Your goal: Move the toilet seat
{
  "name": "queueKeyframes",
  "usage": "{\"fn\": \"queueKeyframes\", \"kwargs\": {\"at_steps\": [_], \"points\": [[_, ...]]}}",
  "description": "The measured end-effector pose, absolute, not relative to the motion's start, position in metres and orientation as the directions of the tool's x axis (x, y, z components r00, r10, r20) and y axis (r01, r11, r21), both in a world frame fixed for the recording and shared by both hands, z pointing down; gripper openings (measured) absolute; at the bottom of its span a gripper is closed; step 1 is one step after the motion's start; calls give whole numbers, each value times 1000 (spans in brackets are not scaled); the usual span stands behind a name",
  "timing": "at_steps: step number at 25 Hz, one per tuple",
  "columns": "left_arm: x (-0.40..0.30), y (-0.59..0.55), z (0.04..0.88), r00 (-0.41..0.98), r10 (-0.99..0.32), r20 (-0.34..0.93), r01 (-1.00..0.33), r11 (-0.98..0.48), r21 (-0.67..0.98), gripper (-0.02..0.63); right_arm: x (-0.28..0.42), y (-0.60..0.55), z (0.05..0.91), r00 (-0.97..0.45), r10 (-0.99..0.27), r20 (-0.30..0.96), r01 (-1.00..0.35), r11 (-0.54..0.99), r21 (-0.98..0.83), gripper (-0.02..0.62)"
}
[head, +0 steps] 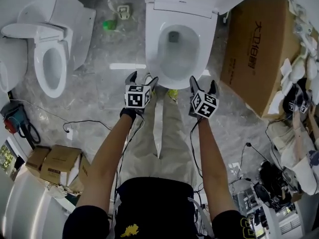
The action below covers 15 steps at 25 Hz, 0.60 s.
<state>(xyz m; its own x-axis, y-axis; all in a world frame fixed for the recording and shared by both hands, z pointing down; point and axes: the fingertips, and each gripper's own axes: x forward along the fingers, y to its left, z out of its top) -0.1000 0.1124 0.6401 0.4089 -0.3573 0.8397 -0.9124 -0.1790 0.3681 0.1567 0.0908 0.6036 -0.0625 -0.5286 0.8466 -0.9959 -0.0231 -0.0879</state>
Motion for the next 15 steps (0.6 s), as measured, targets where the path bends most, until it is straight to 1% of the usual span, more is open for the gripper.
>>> {"fn": "queueKeyframes", "kwargs": {"at_steps": [4, 6, 11, 15], "points": [[-97, 116, 685, 416, -299, 859, -909, -135, 394, 422, 156, 100, 656, -71, -463, 883, -990, -73, -118, 467], [-89, 118, 701, 425, -278, 861, -905, -116, 410, 422, 160, 108, 675, -74, -435, 897, -991, -71, -116, 466], [-71, 113, 738, 444, -253, 859, -896, -102, 433, 423, 161, 116, 715, -95, -402, 911, -988, -73, -135, 466], [-59, 107, 755, 445, -246, 861, -895, -89, 437, 423, 162, 122, 745, -105, -372, 922, -983, -103, -153, 466]]}}
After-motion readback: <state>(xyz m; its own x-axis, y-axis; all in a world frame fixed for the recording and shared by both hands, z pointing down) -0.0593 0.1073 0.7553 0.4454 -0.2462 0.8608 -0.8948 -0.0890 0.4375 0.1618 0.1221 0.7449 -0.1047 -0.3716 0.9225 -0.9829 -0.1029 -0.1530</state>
